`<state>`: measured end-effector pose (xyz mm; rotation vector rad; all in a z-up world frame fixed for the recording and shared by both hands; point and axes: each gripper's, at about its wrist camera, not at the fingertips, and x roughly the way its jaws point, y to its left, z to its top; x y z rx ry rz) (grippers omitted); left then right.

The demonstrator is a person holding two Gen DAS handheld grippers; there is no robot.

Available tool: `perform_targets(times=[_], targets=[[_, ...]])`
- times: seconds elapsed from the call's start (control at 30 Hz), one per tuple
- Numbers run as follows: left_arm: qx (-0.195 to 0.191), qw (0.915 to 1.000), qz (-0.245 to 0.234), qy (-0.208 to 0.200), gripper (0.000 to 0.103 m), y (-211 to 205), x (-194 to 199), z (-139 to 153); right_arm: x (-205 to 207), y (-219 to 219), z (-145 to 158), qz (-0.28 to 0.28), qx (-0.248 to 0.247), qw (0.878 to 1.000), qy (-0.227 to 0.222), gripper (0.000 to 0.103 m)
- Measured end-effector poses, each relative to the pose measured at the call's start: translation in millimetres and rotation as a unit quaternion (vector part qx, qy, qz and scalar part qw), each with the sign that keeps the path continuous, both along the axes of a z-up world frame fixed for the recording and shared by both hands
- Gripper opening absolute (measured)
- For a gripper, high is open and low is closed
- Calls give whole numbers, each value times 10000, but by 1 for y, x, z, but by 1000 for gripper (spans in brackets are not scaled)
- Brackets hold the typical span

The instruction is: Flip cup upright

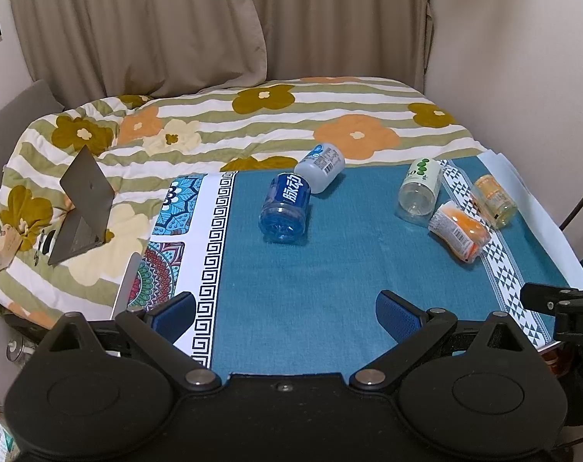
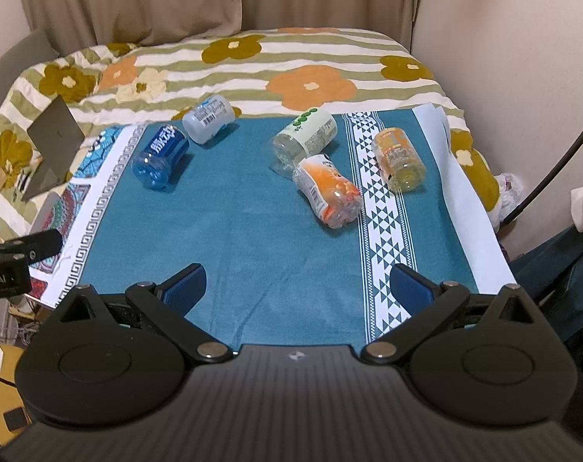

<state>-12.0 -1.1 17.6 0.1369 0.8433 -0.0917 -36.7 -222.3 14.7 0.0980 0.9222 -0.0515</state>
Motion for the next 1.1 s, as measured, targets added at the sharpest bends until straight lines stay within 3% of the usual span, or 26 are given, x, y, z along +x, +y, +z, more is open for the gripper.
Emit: perform_targets(times=[0.27,0.6,0.73,0.9,1.1], targets=[[113,9999,111,-30,101,-6,20,8,6,-14,1,140,138,9998,-64,103],[122,9999,83,-35,101,-9,86,18,43,-39,-8,605,448,9971,63,103],[10,9996,-73,289,101,-6,128,2,59,-33,-16,799,341,9961,163,103],[53,9974,-296,652,101,-6,179,-27,78,-26,-32,597,101,9979,215,103],[88,9901,-550,1286,100,-7,236,-67,106,-25,-56,264,314,9982,437,103]])
